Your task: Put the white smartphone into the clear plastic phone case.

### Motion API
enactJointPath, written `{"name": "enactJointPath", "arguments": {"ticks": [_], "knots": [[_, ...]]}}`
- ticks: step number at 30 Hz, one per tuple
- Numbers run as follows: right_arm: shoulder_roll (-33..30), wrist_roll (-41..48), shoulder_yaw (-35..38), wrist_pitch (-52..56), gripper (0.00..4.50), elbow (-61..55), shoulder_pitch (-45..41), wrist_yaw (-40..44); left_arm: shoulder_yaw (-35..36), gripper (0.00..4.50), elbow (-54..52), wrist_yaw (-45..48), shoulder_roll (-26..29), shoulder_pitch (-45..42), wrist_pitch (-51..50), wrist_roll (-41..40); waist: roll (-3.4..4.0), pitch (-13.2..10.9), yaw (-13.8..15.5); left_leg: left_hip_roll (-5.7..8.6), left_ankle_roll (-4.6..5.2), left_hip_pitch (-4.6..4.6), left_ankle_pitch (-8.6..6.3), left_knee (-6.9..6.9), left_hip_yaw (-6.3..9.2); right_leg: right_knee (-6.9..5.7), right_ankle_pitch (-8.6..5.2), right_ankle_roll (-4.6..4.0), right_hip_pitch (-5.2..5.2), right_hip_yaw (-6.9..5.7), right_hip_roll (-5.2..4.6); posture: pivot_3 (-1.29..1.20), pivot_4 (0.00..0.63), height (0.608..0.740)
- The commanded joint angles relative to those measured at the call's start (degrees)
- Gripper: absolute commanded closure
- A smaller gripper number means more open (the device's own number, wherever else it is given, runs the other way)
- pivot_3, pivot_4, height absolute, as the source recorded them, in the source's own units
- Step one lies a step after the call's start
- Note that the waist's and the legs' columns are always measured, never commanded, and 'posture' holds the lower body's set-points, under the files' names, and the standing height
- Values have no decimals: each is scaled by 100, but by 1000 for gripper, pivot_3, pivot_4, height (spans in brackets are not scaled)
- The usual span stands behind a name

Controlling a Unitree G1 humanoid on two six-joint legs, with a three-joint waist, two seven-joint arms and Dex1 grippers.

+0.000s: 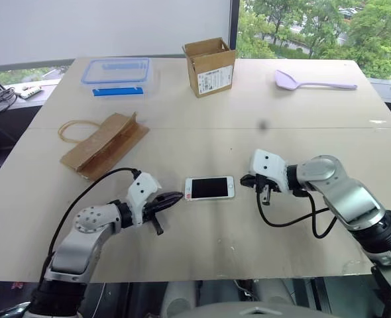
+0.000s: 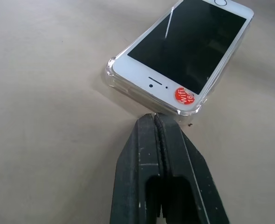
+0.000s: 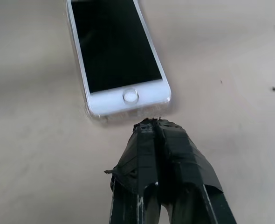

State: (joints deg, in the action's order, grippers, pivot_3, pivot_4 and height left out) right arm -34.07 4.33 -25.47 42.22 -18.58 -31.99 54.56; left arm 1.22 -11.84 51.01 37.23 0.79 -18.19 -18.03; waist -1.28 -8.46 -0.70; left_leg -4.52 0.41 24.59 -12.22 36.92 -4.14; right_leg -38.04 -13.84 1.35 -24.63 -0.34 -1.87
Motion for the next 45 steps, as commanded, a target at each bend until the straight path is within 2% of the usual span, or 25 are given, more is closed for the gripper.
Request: {"name": "enactJointPath", "arguments": {"ticks": [1, 6, 10, 16, 22, 29, 45], "knots": [[247, -124, -291, -201, 4500, 182, -235, -20, -183, 4480, -97, -15, -89, -56, 25, 40, 0, 0, 7, 0, 0, 0, 0, 0, 0, 0, 1, 1, 1, 0, 0, 0, 150, 740], [457, -141, -377, -376, 4500, 479, -387, 35, -311, 4480, -215, -51, -151, -47, -25, 52, 0, 0, 45, 3, 0, 10, 0, 8, 1, 3, 3, 5, 1, -3, -4, 0, 150, 740], [425, 80, -49, -168, 4500, 311, -425, 41, -301, 4480, -267, -115, -149, -53, -83, 42, 0, 0, 62, 3, 0, 10, 0, 11, 2, 3, 3, 5, 2, -4, -5, 0, 150, 740], [-146, 231, 398, 103, 4500, -48, -260, 49, -218, 4480, -253, -132, -100, -65, -112, 40, 1, -1, 68, 3, 0, 11, 0, 12, 2, 3, 2, 5, 2, -5, -5, 0, 150, 740], [-453, 110, 309, 27, 4500, 26, -108, 18, -246, 4480, -310, -161, -117, -181, -224, 40, 1, -1, 63, 3, 0, 8, 0, 12, 4, -1, 2, 4, 2, -5, -3, 0, 150, 740], [-208, -32, 5, -140, 4500, 296, -116, -33, -275, 4480, -305, -125, -105, -303, -280, 51, 1, -1, 62, 3, 0, 11, 0, 17, 4, 0, 3, 5, 3, -4, -3, 0, 150, 740], [51, -116, -161, -319, 4500, 442, -311, 154, -303, 4480, -317, -151, -133, -305, -247, 94, 1, -1, 20, 3, 0, 10, 0, 17, 3, -1, 4, 7, 2, -4, -2, 0, 150, 740]]}}
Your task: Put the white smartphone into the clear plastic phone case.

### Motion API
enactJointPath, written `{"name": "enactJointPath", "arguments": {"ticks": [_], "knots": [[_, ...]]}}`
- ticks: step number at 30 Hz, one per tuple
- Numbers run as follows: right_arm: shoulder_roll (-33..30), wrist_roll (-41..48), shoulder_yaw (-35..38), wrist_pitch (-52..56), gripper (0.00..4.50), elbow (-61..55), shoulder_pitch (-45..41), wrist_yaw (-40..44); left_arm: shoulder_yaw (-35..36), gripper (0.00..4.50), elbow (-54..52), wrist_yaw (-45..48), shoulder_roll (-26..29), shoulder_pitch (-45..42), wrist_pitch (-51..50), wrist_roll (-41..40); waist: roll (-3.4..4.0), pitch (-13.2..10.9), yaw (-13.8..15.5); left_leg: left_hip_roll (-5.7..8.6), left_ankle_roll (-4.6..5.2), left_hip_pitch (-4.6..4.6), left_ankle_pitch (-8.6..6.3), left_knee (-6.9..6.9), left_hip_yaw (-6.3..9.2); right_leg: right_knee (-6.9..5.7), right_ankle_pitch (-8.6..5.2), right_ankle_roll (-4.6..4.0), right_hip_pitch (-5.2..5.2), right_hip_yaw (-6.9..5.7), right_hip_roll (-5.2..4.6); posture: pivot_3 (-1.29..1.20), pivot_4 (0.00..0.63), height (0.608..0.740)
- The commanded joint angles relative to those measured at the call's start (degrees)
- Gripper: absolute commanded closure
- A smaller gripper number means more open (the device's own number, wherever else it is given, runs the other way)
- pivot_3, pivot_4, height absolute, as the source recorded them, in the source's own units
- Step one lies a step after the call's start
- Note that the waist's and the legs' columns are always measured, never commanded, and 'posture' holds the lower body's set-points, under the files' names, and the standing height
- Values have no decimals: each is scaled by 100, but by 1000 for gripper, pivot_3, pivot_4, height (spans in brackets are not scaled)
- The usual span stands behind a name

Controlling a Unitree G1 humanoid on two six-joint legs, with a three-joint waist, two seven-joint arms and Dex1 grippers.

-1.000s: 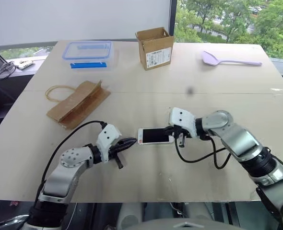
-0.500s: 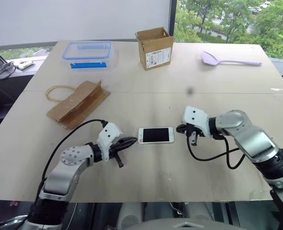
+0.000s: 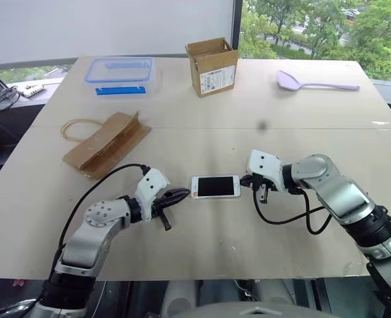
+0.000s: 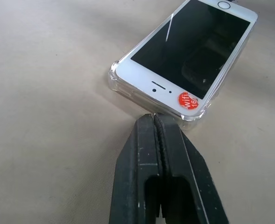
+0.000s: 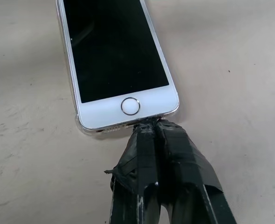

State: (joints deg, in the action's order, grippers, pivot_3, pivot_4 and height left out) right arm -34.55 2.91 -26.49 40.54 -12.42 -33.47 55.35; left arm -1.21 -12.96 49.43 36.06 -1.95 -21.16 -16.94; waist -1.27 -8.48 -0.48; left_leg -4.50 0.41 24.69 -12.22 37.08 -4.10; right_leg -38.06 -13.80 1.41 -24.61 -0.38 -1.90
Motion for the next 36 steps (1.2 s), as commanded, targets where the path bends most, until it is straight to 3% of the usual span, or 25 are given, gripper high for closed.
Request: {"name": "enactJointPath", "arguments": {"ticks": [1, 12, 25, 36], "knots": [[117, 4, -89, -166, 4500, -176, -174, 93, -71, 4480, -204, 4, -22, -40, 49, -12, 0, 0, -6, 0, 0, 0, 0, 0, 0, 0, 0, 0, 0, 0, 0, 0, 150, 740], [428, -207, -426, -161, 4500, -221, -335, 211, -152, 4480, -237, 24, -47, -76, 50, 3, 0, 0, -26, -1, 0, -5, 0, 0, 0, -6, 0, 0, 0, 0, 2, 0, 150, 740], [684, -257, -320, -337, 4500, -109, -273, 206, -87, 4480, -192, 125, -11, -68, 68, 25, 0, 0, -50, -7, 0, -10, 0, 1, -1, -12, 1, -1, 0, 3, 11, 0, 150, 740], [106, -184, 443, -196, 4500, -312, 37, 64, 726, 4480, -45, 260, 217, 167, -260, -556, 0, -2, -11, -7, 0, -3, 0, 1, -1, -11, 0, 0, -3, 3, 8, 0, 150, 740]]}}
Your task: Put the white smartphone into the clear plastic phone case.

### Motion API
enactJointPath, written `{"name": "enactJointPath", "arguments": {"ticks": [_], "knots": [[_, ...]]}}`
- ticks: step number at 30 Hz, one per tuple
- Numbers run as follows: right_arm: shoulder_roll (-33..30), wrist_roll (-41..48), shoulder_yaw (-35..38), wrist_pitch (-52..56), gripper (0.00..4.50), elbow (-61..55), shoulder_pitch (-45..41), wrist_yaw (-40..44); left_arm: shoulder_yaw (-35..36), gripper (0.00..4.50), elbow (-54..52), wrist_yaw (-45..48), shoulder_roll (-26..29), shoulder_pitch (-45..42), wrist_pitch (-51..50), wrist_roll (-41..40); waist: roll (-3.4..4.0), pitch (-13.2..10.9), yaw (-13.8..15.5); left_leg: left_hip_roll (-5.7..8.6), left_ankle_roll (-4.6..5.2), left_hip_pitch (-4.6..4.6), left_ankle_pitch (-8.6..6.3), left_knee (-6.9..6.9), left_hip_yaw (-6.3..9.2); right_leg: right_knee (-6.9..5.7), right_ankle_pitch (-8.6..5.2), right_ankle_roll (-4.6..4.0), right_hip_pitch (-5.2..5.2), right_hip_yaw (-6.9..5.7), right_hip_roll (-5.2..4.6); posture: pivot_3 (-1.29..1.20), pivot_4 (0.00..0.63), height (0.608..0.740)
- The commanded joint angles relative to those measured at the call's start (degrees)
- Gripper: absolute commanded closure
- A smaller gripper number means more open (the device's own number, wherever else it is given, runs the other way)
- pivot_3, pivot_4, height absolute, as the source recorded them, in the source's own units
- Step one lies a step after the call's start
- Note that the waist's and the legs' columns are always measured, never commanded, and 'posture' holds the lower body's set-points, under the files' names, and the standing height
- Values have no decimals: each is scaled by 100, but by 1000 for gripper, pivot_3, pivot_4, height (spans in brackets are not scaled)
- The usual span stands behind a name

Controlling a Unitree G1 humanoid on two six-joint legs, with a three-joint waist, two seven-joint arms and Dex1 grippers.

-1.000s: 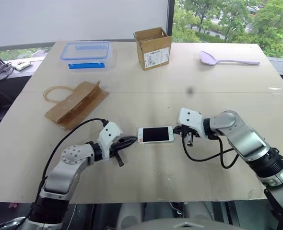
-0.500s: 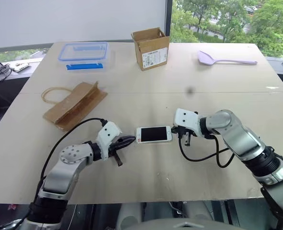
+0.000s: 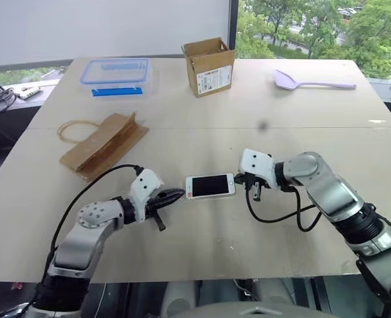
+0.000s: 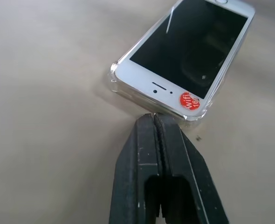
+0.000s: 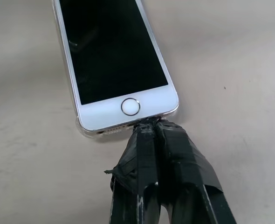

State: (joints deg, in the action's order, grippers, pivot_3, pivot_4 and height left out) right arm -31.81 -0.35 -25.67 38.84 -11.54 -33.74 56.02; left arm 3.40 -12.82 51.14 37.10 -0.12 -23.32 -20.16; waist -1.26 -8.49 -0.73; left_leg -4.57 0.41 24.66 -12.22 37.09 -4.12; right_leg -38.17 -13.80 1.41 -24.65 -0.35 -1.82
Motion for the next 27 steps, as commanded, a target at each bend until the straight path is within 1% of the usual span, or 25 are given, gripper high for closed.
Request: {"name": "enactJointPath", "arguments": {"ticks": [1, 5, 9, 11, 14, 16, 20, 27], "knots": [[-234, 175, 423, 3, 4500, -471, 113, -10, 304, 4480, -42, 102, 131, -39, -64, -266, -1, 0, 21, 1, 0, 2, 0, 1, 1, 1, 0, 0, 0, -1, -1, 0, 150, 740], [-484, 345, 728, 225, 4500, -845, 349, -73, 335, 4480, -149, 257, 146, -197, -206, -551, -1, 0, 29, 2, 0, 2, 0, 2, 0, 5, -1, -1, 2, -1, -4, 0, 150, 740], [-543, 554, 944, 461, 4500, -1092, 442, -150, 145, 4480, -360, 404, 95, -356, -356, -759, -1, 0, -1, 3, 0, 2, 0, 2, 0, 4, 0, 0, 2, -1, -3, 0, 150, 740], [-505, 733, 1080, 517, 4500, -1218, 483, -181, -46, 4480, -358, 356, 4, -504, -366, -701, -1, 0, -4, 2, 0, 1, 0, 2, 1, 4, 0, 1, 2, 0, -1, 0, 150, 740], [-398, 913, 1182, 524, 4500, -1331, 540, -243, -463, 4480, -151, 265, -159, -760, -203, -365, -1, -1, 10, 2, 0, 1, 0, 2, 2, 4, 0, 1, 2, 0, 1, 0, 150, 740], [-344, 992, 1197, 534, 4500, -1352, 555, -311, -606, 4480, -20, 215, -237, -869, -134, -226, -2, 0, 25, 3, 0, 2, 0, 5, 4, 4, 1, 1, 4, -1, 1, 0, 150, 740], [-78, 1046, 1050, 561, 4500, -1263, 569, -575, -892, 4480, 329, 130, -435, -1143, 0, 43, -2, 0, 10, 4, 0, 2, 0, 6, 2, 4, 1, 2, 4, 1, 2, 0, 150, 740], [174, 865, 505, 382, 4500, -766, 322, -640, -1004, 4480, 543, 150, -368, -1121, 85, 291, -2, 0, 1, 3, 0, 1, 0, 6, 4, 3, 1, 2, 4, 2, 4, 0, 150, 740]]}}
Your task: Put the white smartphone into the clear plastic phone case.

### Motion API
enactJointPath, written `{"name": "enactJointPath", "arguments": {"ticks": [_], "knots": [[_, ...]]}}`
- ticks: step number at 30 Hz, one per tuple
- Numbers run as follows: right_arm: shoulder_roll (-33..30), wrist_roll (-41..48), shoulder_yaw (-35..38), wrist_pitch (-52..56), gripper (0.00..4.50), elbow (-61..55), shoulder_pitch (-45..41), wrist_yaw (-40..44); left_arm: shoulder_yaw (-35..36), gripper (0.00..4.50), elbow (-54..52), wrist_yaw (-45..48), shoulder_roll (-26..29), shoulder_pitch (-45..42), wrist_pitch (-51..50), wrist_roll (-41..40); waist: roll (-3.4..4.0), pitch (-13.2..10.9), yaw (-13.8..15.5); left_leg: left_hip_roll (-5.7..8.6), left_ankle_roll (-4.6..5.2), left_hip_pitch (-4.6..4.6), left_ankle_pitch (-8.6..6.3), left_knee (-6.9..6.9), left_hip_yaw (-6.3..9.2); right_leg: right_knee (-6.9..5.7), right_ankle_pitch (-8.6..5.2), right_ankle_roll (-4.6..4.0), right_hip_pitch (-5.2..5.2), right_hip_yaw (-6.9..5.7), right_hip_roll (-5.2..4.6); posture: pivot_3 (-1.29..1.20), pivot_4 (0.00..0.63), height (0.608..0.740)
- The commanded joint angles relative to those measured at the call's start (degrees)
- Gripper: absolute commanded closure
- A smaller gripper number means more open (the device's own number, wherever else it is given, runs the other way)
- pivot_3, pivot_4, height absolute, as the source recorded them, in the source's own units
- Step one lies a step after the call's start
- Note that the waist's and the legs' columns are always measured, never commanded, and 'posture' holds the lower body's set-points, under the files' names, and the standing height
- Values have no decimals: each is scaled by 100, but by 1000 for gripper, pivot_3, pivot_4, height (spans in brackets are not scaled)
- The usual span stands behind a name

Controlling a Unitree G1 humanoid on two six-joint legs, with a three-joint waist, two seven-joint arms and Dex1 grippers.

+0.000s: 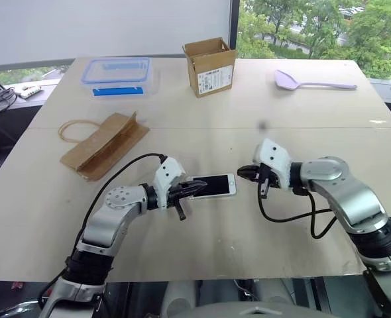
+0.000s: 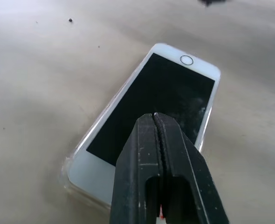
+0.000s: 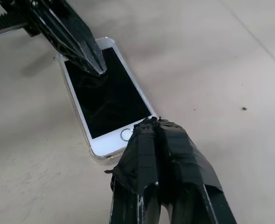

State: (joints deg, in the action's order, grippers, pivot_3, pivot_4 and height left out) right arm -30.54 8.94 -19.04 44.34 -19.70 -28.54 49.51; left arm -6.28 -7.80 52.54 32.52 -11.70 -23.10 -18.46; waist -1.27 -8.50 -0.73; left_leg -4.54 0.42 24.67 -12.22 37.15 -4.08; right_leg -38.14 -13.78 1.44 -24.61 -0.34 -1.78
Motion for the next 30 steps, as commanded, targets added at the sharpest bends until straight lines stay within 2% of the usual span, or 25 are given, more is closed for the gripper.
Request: {"name": "enactJointPath", "arguments": {"ticks": [1, 8, 17, 22, 30], "knots": [[57, -88, -246, -208, 4500, 118, -230, 37, -37, 4480, 42, 15, 95, 46, 72, 133, 0, 0, 3, 0, 0, 0, 0, 0, 0, 0, 0, 0, 0, 0, 0, 0, 150, 740], [81, -341, -806, -306, 4500, 667, -436, 164, -48, 4480, -47, -57, 91, 90, 47, 144, 0, 0, 8, 0, 0, 0, 0, 1, 0, 0, 0, 0, 0, 0, -1, 0, 150, 740], [-14, -488, -1337, 208, 4500, 907, -443, 318, -35, 4480, -283, -204, 109, 277, -11, 118, -1, 17, 7, 0, 0, -18, 0, 1, 0, -1, 0, 0, 18, 0, -2, 0, 150, 740], [5, -505, -1452, 401, 4500, 993, -363, 300, -66, 4480, -343, -257, 77, 301, -45, 124, -4, 20, 7, 0, 0, -94, -2, -11, -2, 14, -15, -20, 92, -3, -7, 0, 150, 740], [173, -382, -1337, 1279, 4500, 1011, -382, 7, -107, 4480, -369, -306, 47, 307, -63, 126, -10, 82, 8, -1, 0, -96, -1, -11, -2, 12, -14, -22, 93, -3, -10, 0, 150, 740]]}}
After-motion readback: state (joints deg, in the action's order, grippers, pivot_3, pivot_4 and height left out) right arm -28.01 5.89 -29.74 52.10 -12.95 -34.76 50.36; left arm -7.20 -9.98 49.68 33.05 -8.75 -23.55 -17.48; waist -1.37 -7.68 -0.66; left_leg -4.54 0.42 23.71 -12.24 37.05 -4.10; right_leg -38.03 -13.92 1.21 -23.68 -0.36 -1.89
